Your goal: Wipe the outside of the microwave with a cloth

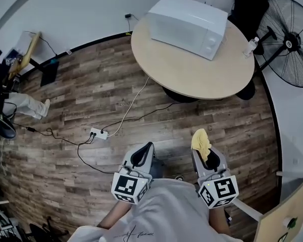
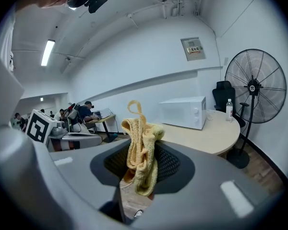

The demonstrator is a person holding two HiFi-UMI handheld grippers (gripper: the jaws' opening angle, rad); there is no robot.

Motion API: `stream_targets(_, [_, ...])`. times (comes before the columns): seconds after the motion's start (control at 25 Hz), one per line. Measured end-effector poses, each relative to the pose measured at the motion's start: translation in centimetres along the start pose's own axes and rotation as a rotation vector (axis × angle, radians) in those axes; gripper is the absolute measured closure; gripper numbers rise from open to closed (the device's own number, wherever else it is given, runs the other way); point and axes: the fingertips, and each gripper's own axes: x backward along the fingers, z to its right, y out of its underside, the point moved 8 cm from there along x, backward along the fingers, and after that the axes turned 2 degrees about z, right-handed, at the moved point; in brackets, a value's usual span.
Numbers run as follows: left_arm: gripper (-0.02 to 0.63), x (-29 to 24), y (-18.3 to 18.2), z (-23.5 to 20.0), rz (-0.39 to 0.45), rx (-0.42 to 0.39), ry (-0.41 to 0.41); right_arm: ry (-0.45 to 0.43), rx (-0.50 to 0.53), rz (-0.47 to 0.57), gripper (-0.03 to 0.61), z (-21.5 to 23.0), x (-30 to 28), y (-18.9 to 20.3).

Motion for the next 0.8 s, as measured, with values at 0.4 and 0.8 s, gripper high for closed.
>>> stream_targets(0.4, [0.612, -2.3, -3.8, -9.6, 0.019, -0.021, 0.071, 0.076, -0.031, 0.066, 0.442, -3.1, -8.1, -3.3])
stream_targets(0.8, [0.612, -4.2, -5.8, -14.4, 0.043, -0.012, 0.091, 0.113, -0.007, 0.073, 0.440, -3.8, -13.0, -4.9])
